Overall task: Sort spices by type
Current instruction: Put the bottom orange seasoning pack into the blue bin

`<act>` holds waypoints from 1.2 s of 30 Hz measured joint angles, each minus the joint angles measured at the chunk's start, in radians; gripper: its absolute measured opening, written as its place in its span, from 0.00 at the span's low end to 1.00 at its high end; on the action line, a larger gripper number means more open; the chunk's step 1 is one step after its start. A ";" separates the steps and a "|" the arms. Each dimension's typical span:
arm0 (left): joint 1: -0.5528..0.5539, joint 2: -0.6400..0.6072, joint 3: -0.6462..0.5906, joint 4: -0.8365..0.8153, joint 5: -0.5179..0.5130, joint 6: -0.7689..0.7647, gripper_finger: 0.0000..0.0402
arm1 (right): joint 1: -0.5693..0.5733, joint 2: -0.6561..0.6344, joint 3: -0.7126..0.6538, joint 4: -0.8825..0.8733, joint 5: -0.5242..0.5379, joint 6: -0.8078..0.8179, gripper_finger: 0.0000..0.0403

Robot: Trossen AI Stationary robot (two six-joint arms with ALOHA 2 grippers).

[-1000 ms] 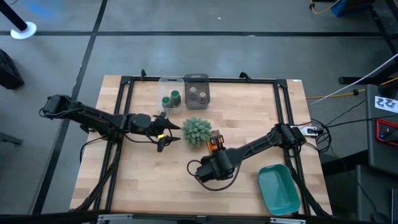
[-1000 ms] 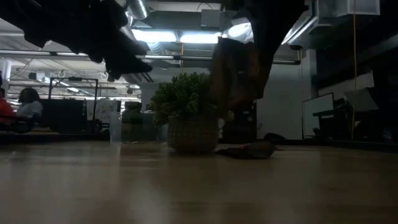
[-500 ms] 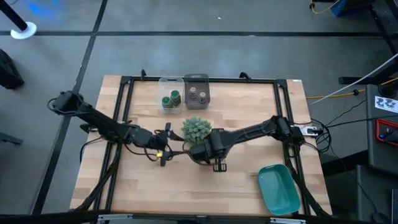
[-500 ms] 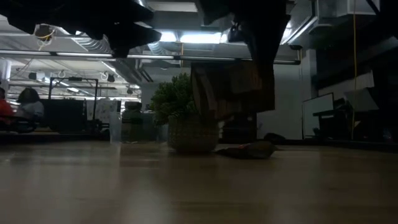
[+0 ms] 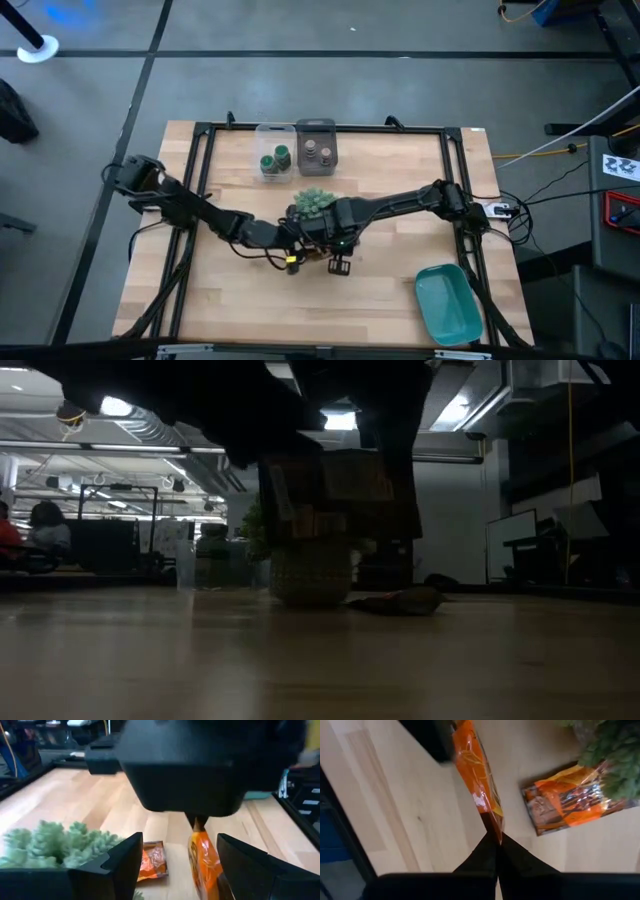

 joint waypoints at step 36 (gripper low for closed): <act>-0.038 0.099 0.008 -0.030 0.056 -0.112 0.59 | -0.002 0.000 0.000 0.055 -0.028 0.146 0.01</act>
